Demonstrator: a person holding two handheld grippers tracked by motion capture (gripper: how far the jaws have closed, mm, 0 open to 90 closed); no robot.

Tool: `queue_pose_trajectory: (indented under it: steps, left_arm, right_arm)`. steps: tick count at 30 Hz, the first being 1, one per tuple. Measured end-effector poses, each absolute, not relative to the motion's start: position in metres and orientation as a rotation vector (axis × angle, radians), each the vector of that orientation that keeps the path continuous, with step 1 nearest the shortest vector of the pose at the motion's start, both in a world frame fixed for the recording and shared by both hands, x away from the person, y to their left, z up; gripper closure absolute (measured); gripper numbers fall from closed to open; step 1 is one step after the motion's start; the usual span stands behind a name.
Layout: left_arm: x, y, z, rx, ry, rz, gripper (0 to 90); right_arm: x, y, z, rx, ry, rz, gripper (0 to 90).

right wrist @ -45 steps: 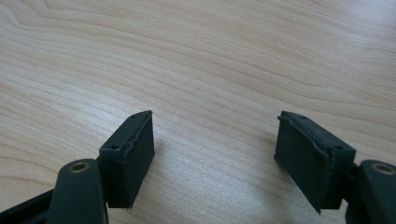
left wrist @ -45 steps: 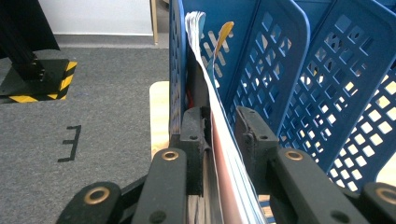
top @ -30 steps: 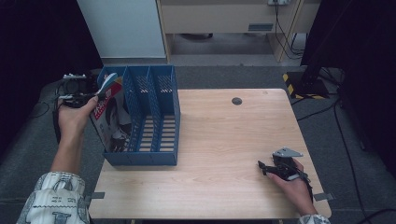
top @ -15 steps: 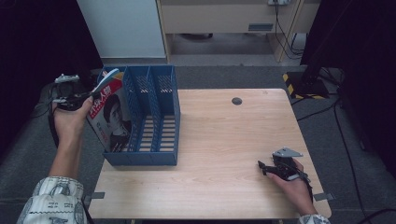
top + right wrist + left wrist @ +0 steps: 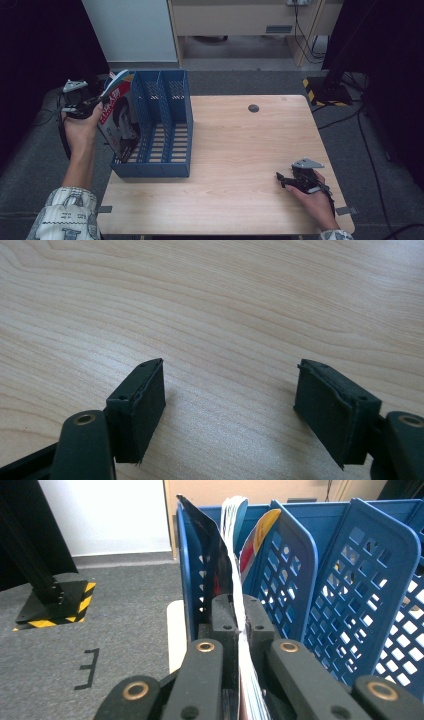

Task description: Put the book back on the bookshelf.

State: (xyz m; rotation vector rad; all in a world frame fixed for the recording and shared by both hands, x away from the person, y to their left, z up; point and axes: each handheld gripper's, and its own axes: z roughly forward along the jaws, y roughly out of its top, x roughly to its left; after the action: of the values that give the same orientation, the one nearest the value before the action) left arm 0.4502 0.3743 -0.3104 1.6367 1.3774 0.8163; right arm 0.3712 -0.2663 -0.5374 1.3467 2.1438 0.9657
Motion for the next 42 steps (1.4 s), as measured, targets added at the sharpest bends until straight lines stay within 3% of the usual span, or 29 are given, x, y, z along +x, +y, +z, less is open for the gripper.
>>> queue_pose_trajectory:
  steps: [30, 34, 35, 42]
  left_arm:
    - [0.4511, 0.3772, -0.3138, 1.608, 1.412, 0.783, 84.9]
    - [0.4504, 0.3768, -0.3129, 1.591, 1.412, 0.792, 78.9]
    - [0.4491, 0.377, -0.3114, 1.57, 1.399, 0.802, 71.3]
    - [0.4451, 0.3761, -0.306, 1.551, 1.365, 0.851, 54.5]
  right_arm:
    - [0.3709, -0.2661, -0.5374, 1.342, 2.146, 0.965, 27.9]
    - [0.3708, -0.2661, -0.5374, 1.341, 2.146, 0.965, 27.9]
    - [0.3708, -0.266, -0.5374, 1.342, 2.147, 0.966, 27.9]
    - [0.3708, -0.2661, -0.5373, 1.342, 2.148, 0.966, 27.9]
